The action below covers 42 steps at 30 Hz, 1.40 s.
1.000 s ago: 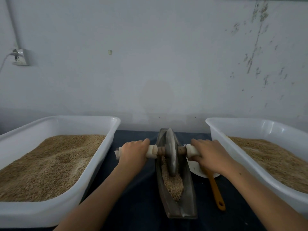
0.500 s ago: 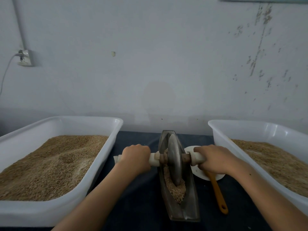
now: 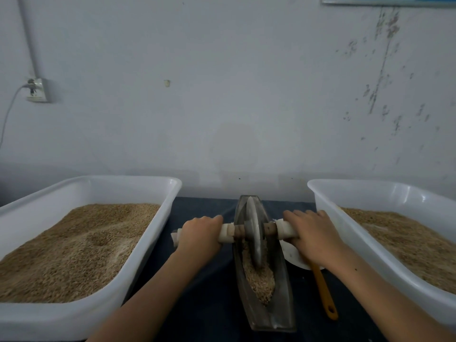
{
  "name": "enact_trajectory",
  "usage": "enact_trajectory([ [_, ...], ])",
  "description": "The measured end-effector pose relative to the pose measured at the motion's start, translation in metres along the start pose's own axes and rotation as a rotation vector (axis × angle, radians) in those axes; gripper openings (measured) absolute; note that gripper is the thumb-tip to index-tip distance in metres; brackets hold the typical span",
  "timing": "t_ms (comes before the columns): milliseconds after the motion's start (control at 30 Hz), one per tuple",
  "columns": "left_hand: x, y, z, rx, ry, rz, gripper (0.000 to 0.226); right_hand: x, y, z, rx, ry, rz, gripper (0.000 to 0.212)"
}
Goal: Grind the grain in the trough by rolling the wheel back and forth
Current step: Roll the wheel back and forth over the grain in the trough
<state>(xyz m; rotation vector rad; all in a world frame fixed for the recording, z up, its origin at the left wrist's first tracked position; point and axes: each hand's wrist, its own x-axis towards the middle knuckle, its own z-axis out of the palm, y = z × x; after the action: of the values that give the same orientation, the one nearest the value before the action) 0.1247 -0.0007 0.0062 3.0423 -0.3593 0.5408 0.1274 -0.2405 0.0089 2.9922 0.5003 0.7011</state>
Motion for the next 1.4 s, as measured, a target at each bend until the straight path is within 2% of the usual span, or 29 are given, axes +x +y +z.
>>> enact_trajectory([
  [100, 0.001, 0.001, -0.003, 0.0, -0.036, -0.002, 0.019, 0.0, 0.001, -0.009, 0.046, -0.081, 0.001, 0.015],
  [267, 0.003, 0.0, -0.007, 0.025, -0.194, 0.006, 0.025, 0.001, 0.0, -0.022, 0.073, -0.249, 0.004, 0.024],
  [367, 0.005, 0.0, -0.008, 0.038, -0.218, 0.018, 0.027, 0.002, 0.0, -0.025, 0.078, -0.31, 0.012, 0.027],
  [533, 0.007, 0.0, -0.005, 0.055, -0.181, 0.017, 0.025, 0.002, 0.003, -0.018, 0.106, -0.271, 0.015, 0.022],
  [700, 0.005, 0.003, -0.002, 0.056, -0.019, 0.006, 0.019, 0.003, 0.005, 0.0, 0.028, -0.066, 0.003, 0.021],
  [833, 0.003, 0.004, -0.001, 0.056, 0.035, 0.002, 0.019, 0.003, 0.005, 0.004, 0.005, -0.027, 0.015, 0.023],
  [967, 0.003, 0.004, -0.004, 0.079, -0.021, -0.004, 0.018, 0.002, 0.004, -0.002, 0.032, -0.092, 0.02, 0.019],
  [1167, 0.004, 0.003, -0.015, 0.065, -0.246, 0.017, 0.025, 0.003, 0.003, -0.021, 0.043, -0.358, 0.033, 0.026],
  [1400, 0.004, 0.005, -0.013, 0.104, -0.181, 0.015, 0.022, 0.004, 0.003, -0.018, 0.043, -0.355, 0.045, 0.024],
])
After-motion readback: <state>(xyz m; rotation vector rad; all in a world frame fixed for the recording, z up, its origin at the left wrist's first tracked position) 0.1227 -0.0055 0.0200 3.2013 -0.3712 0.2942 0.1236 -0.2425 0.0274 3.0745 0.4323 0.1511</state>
